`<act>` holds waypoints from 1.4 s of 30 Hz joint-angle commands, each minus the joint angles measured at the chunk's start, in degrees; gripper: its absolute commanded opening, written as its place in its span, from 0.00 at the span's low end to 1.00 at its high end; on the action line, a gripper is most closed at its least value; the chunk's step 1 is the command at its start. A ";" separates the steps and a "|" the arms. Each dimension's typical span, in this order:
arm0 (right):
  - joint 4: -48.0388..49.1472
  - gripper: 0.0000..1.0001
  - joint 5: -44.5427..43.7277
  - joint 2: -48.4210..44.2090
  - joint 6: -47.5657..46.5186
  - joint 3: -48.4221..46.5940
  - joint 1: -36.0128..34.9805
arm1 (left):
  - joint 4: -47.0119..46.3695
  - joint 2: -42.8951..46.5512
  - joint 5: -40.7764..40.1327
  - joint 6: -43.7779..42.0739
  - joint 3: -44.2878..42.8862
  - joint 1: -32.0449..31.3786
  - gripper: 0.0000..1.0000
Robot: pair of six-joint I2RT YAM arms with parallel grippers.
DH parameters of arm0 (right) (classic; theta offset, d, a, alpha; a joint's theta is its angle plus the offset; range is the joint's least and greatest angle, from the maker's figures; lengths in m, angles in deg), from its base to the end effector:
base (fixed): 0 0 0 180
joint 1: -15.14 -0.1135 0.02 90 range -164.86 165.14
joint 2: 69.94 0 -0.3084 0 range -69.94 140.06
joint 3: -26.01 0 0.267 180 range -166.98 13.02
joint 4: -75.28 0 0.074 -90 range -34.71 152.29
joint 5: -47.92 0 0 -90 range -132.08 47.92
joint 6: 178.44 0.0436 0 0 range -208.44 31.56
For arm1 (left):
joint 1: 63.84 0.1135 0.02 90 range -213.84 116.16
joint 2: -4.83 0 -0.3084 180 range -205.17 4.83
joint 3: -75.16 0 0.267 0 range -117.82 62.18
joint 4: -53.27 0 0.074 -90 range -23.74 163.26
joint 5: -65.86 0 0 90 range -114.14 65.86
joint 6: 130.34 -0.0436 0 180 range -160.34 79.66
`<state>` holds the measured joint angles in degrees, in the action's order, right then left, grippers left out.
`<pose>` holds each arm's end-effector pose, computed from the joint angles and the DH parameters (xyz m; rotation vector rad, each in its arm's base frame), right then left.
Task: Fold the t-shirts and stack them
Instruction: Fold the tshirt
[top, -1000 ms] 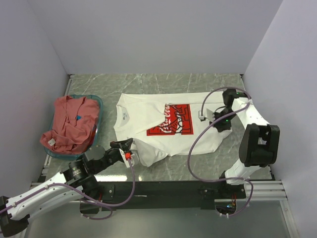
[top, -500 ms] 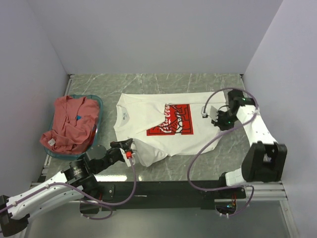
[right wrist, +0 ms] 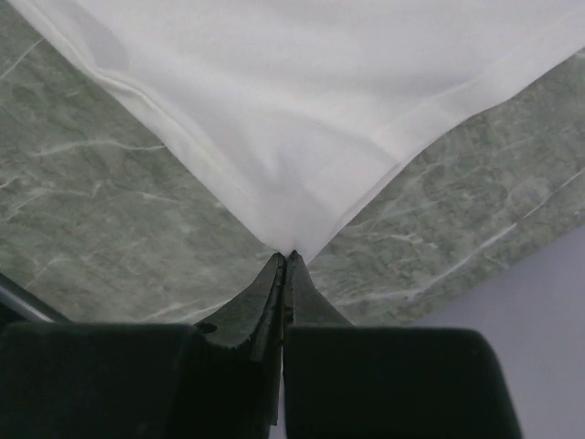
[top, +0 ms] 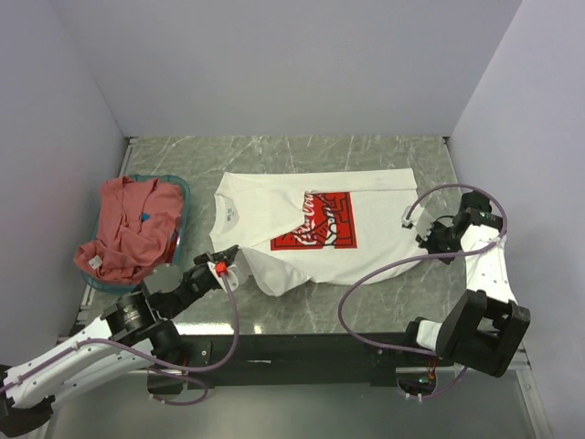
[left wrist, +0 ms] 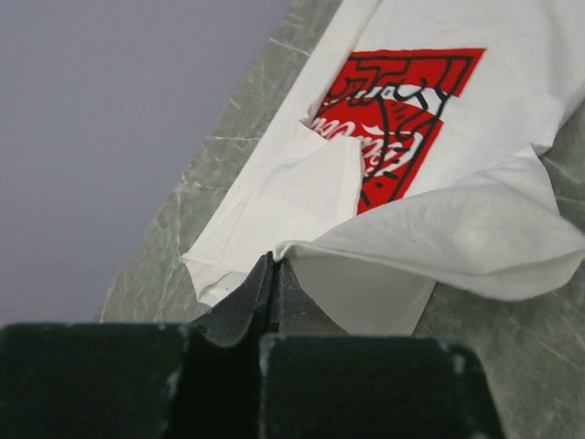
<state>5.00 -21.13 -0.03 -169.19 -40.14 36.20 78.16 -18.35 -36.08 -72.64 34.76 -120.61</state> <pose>0.2035 -0.0616 0.2753 -1.3966 2.2943 0.0209 0.0663 -0.0847 0.2984 1.0794 1.3182 -0.1410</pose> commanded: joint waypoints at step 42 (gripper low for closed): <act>15.38 0.00 6.74 25.71 18.52 -16.26 3.55 | -17.79 -28.50 10.27 -1.27 -14.50 25.04 0.00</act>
<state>18.83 -15.49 24.69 -152.34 -53.13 39.19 64.21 -45.61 -28.39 -71.70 24.12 -96.46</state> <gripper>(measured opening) 0.008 0.012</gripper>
